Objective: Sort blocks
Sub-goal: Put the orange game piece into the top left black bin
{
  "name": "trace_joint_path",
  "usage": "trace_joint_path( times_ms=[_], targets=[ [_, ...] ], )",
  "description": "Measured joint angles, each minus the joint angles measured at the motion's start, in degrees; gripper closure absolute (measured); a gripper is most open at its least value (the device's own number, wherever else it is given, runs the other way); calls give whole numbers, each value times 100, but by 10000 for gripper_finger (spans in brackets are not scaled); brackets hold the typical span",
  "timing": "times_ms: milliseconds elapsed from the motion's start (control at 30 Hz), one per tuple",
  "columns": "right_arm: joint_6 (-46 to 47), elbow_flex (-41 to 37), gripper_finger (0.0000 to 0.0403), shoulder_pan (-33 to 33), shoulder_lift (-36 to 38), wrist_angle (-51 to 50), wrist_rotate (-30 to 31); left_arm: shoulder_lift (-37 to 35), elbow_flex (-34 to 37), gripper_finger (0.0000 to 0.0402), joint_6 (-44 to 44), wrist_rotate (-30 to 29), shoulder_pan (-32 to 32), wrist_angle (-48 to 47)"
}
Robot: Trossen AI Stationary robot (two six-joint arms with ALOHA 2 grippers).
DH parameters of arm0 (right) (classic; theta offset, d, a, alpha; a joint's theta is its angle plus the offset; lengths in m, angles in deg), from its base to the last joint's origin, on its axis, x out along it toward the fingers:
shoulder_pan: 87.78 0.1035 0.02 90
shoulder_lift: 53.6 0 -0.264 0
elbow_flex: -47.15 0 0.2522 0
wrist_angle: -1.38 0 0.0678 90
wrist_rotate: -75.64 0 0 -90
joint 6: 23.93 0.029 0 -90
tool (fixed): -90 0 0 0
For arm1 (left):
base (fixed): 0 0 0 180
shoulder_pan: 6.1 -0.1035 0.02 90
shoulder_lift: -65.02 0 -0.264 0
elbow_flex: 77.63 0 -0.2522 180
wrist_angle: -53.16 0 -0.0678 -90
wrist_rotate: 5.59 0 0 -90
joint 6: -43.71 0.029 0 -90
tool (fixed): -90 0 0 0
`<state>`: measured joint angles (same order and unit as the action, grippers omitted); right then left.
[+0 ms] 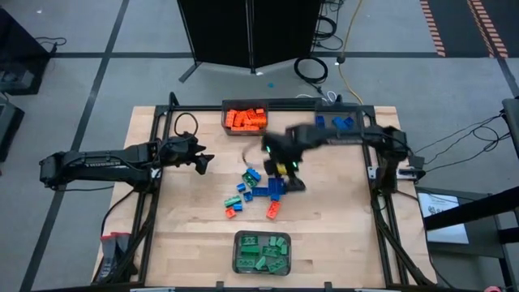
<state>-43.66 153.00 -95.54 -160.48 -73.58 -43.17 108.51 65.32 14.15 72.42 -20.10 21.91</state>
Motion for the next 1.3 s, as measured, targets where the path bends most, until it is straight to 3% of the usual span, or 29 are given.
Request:
trace_joint_path(
  times_ms=[133,200,600,867,1167,1300],
  targets=[
    [-448,-1335,103,546,444,1073,1555,28,0,132,33,43,4,-21],
    [-645,-1618,103,781,542,1462,1924,36,0,132,35,46,4,-30],
    [-1667,-1717,103,1660,177,2545,1993,36,0,132,-11,61,4,-9],
    [-1756,-1710,103,1766,-221,3221,1990,36,0,132,-11,94,4,-24],
    [-1863,-1697,105,1763,-899,3121,2072,36,0,132,-14,131,15,-22],
    [-1438,-1682,147,1790,-954,2997,2360,36,0,132,-13,131,15,-27]
  ],
)
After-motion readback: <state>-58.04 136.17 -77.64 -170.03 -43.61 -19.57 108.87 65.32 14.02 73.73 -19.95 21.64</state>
